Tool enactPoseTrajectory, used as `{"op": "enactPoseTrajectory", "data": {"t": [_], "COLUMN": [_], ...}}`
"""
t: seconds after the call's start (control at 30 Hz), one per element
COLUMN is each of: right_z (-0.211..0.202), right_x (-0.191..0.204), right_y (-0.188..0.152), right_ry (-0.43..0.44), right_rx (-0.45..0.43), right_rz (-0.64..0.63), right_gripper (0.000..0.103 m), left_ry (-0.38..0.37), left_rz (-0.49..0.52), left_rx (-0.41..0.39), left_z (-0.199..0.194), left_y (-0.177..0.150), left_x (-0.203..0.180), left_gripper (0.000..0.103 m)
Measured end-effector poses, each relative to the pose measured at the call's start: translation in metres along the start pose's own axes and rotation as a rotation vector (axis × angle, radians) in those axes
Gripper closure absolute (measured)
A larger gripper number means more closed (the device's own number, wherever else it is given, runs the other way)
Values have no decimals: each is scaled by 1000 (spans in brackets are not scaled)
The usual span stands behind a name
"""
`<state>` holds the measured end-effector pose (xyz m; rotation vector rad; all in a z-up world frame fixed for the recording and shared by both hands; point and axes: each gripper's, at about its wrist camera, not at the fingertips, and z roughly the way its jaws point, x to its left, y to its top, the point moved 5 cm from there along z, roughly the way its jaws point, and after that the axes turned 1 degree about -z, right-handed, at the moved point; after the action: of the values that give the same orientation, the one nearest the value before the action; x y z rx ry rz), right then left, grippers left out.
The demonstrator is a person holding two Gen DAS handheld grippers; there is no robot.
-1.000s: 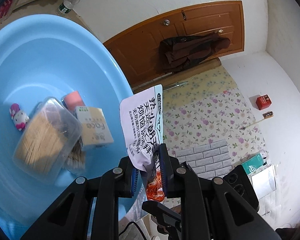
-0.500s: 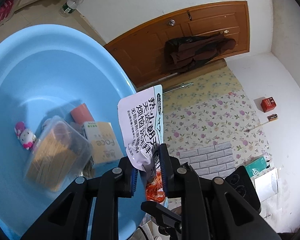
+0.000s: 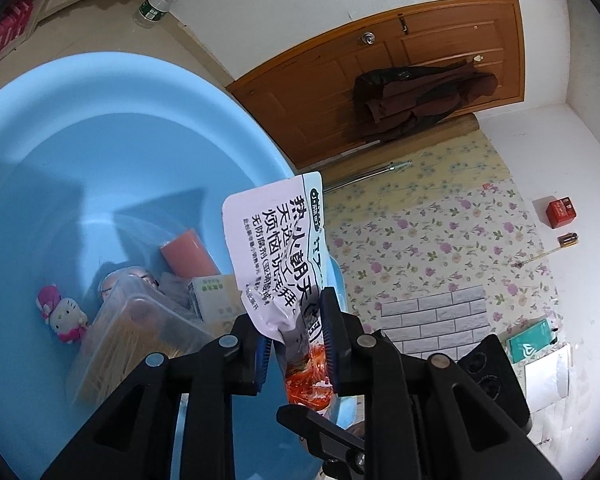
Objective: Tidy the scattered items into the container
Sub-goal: 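Carry the snack bag over the blue basin with both tools, then lower the snack bag into the basin and open both tools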
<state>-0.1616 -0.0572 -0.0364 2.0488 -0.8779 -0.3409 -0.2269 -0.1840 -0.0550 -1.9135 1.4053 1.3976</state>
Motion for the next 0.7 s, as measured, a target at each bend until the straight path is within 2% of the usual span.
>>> {"op": "enactPoseTrajectory", "data": {"t": [0.37,0.43,0.5,0.7], "right_z": [-9,-9,-10,-13], "right_x": [0,1,2,4], "right_y": [-8,-8,-7,-5], "right_ry": [-6,-8,-11,-14], "right_rx": [12,15,18,9], "right_rz": [26,28,30,39], "right_gripper": [36,36,36,36], "left_ry": [37,56,95,166], "left_rz": [-6,0,14,34], "left_rx": [-3,-8,-19,-53], "left_z": [4,4,3,-8], "left_y": [-1,-2,-3,-4], "left_x": [3,2,1,3], "left_gripper": [79,78,72,67]}}
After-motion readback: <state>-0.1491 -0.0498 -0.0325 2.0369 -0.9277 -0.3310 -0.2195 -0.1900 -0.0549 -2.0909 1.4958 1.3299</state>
